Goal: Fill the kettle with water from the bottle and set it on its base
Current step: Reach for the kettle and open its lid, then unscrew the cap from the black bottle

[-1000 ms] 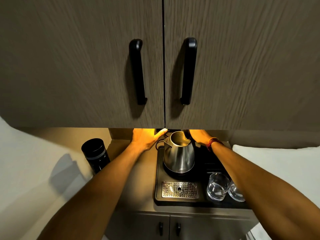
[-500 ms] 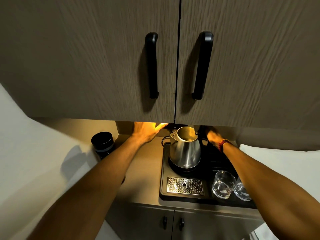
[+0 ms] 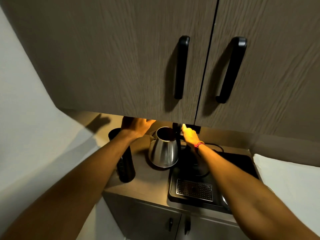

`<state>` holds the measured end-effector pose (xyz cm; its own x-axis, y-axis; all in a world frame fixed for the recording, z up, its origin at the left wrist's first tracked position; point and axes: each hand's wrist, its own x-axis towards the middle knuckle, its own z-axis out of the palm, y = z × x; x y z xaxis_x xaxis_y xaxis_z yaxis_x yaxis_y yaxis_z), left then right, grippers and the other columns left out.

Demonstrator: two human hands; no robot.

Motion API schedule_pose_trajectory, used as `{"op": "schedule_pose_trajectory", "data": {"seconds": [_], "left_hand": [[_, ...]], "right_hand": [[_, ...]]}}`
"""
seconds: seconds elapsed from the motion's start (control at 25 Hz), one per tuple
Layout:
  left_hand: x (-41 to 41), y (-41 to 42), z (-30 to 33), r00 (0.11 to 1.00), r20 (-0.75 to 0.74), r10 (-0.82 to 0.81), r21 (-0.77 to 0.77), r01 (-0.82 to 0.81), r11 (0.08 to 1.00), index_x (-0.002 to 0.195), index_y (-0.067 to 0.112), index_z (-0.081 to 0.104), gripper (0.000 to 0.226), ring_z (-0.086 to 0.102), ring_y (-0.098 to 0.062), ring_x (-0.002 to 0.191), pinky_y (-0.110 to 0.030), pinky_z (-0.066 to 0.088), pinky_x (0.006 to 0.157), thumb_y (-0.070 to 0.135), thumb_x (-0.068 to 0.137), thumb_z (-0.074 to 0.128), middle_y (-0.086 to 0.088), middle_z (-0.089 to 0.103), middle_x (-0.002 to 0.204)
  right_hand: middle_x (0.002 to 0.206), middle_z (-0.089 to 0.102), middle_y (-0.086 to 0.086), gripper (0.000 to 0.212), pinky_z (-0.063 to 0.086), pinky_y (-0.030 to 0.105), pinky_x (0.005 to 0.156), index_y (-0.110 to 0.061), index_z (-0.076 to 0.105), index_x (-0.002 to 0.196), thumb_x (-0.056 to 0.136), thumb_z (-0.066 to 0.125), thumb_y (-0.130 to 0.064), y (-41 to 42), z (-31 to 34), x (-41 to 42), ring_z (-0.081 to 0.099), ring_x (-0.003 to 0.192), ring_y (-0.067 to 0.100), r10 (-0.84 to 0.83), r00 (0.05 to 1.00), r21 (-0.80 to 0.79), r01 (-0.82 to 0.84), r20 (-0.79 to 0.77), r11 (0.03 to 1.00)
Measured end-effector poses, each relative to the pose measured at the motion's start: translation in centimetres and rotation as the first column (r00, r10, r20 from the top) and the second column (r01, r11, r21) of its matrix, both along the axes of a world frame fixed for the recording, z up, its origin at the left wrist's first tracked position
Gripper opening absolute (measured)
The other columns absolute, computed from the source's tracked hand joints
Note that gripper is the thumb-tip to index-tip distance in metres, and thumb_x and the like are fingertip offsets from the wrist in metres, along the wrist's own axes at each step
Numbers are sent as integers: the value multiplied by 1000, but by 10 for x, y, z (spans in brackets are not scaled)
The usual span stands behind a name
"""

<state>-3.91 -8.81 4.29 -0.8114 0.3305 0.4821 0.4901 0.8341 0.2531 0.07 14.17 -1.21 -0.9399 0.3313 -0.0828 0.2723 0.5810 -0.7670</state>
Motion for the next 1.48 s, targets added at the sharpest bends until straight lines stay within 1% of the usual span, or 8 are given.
{"op": "schedule_pose_trajectory", "data": {"seconds": [0.12, 0.28, 0.36, 0.56, 0.72, 1.16, 1.28, 1.48], "left_hand": [[0, -23, 3, 996, 55, 77, 28, -79, 997, 113, 15, 67, 50, 61, -27, 102, -35, 45, 85, 59, 91, 58, -5, 67, 112], [-6, -57, -9, 948, 244, 204, -283, -132, 950, 142, 18, 42, 85, 42, -34, 137, -56, 26, 114, 81, 87, 29, -10, 46, 150], [-8, -69, -7, 929, 302, 213, -365, -93, 926, 142, 27, 37, 77, 38, -32, 138, -57, 24, 112, 80, 85, 33, -5, 42, 151], [0, -96, -1, 880, 470, 73, -306, 85, 948, 125, 34, 37, 59, 44, -24, 115, -41, 43, 84, 56, 73, 55, 1, 45, 133], [3, -108, 0, 849, 528, -15, -203, 143, 969, 135, 30, 42, 60, 41, -26, 122, -44, 49, 93, 30, 80, 68, -2, 42, 134], [25, -82, -28, 983, -168, -67, -233, 26, 972, 124, 12, 48, 74, 56, -26, 98, -38, 56, 65, 75, 85, 46, -11, 56, 114], [48, -53, -80, 949, 49, -312, -365, 308, 878, 126, 15, 48, 69, 54, -22, 99, -31, 51, 65, 72, 87, 46, -7, 53, 116], [82, -25, -185, 887, 460, -36, -361, 224, 905, 139, 10, 41, 69, 42, -29, 125, -42, 53, 91, 45, 87, 70, -12, 44, 134]], "right_hand": [[68, 45, 13, 48, 30, 38, 58, -6, 39, 68, 107, 27, -31, -35, -5, -3, 33, 58, 28, 80, 997, -38, -80, 8, 996], [73, 36, 3, 45, 28, 35, 72, -18, 25, 65, 99, 31, -47, -49, -19, 1, 25, 69, 11, 139, 990, 72, -139, -3, 988], [81, 41, 5, 41, 51, 41, 91, -20, 27, 65, 99, 28, -43, -55, -25, -2, 29, 75, 6, 203, 979, 105, -206, 34, 973], [70, 41, 10, 41, 28, 25, 57, -5, 43, 75, 108, 27, -25, -68, -42, -19, 30, 58, 17, 141, 984, 86, -151, 106, 985], [126, 56, 27, 53, 45, 46, 96, 5, 52, 123, 105, 31, -39, -73, -38, -25, 57, 111, 40, 85, 996, 30, -86, 14, 996], [169, -5, 10, 63, 7, 54, 127, -11, 3, 160, 105, 28, -32, -59, -42, -28, -5, 157, 32, 188, 974, 557, -227, 128, 799], [169, -6, 9, 65, 6, 52, 127, -10, 2, 160, 104, 25, -35, -62, -41, -29, -5, 157, 32, 174, 979, 593, -202, 105, 779], [169, -6, 10, 68, 6, 54, 127, -9, 2, 160, 103, 28, -37, -63, -44, -32, -6, 157, 33, 150, 977, 634, -211, 149, 744]]}}
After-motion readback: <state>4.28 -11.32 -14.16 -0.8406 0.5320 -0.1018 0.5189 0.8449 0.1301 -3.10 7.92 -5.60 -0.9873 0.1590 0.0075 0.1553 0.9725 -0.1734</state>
